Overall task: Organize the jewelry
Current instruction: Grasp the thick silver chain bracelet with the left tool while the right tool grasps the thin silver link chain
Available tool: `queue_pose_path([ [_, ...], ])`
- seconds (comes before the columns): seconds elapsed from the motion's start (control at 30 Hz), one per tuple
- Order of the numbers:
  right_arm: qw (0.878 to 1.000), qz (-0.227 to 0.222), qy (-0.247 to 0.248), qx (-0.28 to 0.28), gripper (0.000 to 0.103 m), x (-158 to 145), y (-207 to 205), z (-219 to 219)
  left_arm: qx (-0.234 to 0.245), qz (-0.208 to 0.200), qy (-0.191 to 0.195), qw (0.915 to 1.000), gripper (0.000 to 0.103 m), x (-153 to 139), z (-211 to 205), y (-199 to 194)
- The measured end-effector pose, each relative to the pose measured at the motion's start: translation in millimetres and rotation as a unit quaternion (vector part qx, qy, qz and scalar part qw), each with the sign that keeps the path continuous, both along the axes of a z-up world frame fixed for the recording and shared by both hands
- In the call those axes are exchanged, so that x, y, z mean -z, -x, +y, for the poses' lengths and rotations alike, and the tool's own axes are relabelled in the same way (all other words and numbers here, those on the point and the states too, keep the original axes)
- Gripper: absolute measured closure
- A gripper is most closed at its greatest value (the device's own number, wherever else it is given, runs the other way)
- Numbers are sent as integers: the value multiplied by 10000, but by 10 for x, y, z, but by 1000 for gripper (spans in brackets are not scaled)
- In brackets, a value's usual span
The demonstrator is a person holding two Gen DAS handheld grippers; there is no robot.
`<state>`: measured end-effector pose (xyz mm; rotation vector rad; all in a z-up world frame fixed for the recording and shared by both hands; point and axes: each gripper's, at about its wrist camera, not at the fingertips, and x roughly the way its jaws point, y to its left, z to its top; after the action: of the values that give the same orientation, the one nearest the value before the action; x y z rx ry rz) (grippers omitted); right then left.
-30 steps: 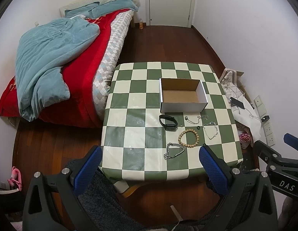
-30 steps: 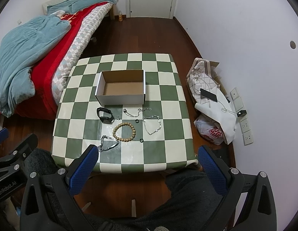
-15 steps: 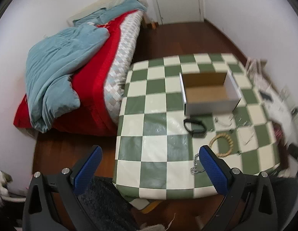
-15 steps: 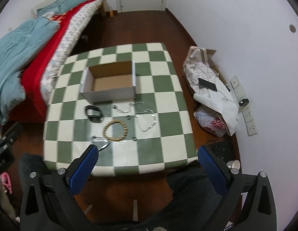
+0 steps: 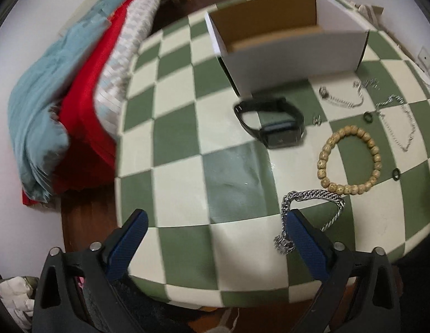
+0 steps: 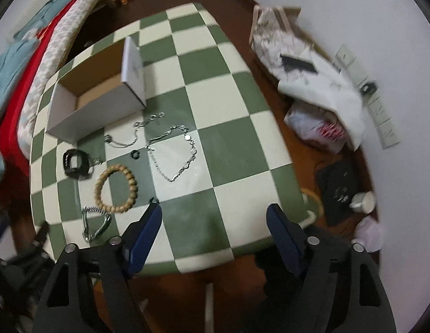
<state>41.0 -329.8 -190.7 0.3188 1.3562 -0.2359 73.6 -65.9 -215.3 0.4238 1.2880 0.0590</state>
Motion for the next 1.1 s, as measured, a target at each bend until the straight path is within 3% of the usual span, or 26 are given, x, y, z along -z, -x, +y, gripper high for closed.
queue_pose_path([
  [0.1,9998,6,-157,104,29,216,-114,-77,-53,174,89,9998,21,170,-11,-44],
  [0.2,9998,31,-214,50,32,406,-275,-47,-60,322,240,9992,43,279,-20,-50],
  [0.33,9998,2,40,-184,35,565,-460,59,94,179,412,9989,58,285,-89,10],
  [0.4,9993,32,202,-328,46,650,-526,132,237,162,566,9980,80,279,-138,34],
  [0.43,9989,91,273,-381,49,695,-541,152,354,230,737,9964,99,288,-179,58],
  [0.47,9979,-17,446,-461,53,691,-546,186,450,218,711,9962,102,293,-234,92],
  [0.57,9967,-167,573,-549,59,701,-557,258,587,91,614,9963,103,299,-289,139],
  [0.67,9946,-202,692,-749,97,685,-563,348,510,73,832,9952,103,280,-208,147],
  [0.8,9936,-276,750,-797,98,697,-507,359,300,-92,1023,9943,103,187,9,146],
  [1.0,9974,-561,69,-458,98,533,-323,124,222,-323,1343,9902,103,-88,239,173],
  [1.07,9969,-681,-74,-384,98,438,-255,139,195,-230,1714,9847,103,-109,293,152],
  [1.1,9966,-723,-134,-367,103,399,-245,129,159,-135,1923,9811,102,-82,325,129],
])
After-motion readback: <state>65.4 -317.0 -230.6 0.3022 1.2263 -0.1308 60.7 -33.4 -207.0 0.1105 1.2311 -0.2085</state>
